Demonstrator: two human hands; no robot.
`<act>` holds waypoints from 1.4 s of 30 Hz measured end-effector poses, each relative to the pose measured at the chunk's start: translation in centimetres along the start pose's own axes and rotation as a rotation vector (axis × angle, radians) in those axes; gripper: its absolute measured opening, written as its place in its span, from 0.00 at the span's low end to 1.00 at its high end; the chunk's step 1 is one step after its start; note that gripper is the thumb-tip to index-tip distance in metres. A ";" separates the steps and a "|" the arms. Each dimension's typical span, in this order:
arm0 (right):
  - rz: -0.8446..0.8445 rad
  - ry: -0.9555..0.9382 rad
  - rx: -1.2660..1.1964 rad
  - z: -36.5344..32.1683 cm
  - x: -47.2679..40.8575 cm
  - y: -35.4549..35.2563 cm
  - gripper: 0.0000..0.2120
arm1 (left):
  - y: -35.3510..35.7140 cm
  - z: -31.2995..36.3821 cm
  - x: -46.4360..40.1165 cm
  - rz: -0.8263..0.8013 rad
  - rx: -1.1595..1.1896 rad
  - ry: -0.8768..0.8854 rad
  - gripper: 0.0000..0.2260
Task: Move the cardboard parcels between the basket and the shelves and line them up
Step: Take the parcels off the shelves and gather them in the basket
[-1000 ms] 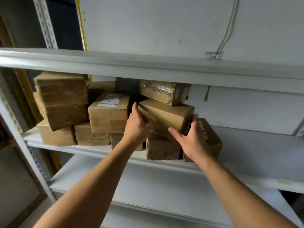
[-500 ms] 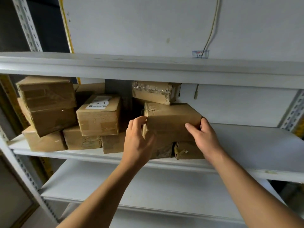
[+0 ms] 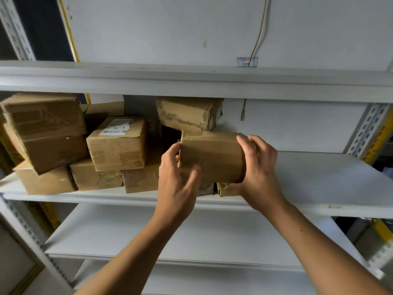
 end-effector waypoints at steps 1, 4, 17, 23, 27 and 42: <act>0.020 -0.005 -0.011 0.1 0.0 -0.4 0.58 | -0.1 0.3 -0.1 -0.023 0.019 -0.004 0.27; 0.067 0.009 -0.065 -0.1 0.0 -1.6 0.57 | -0.7 1.3 -0.2 -0.077 0.067 0.021 0.26; 0.000 0.348 -0.438 -1.2 -0.4 -4.1 0.47 | -2.0 1.3 -1.0 -0.046 0.024 0.065 0.19; 0.064 0.720 -0.983 -1.2 -0.5 -2.1 0.38 | -2.5 -0.1 -1.7 0.096 -0.077 -0.004 0.22; 0.045 0.847 -1.189 -2.2 0.3 -1.4 0.28 | -2.5 0.0 -0.6 0.103 -0.035 -0.065 0.24; 0.181 0.938 -1.234 -1.8 4.4 -3.8 0.18 | -1.5 -0.4 -1.1 -0.163 0.175 -0.062 0.21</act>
Point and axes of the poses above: each hand's wrist, its own x-axis away from the middle knuckle, its own y-axis out of the palm, z = x × y, the point moved 3 cm from there along -x, towards the middle knuckle, and after that the axes turned 14 degrees about -y, right-handed, at the moved point
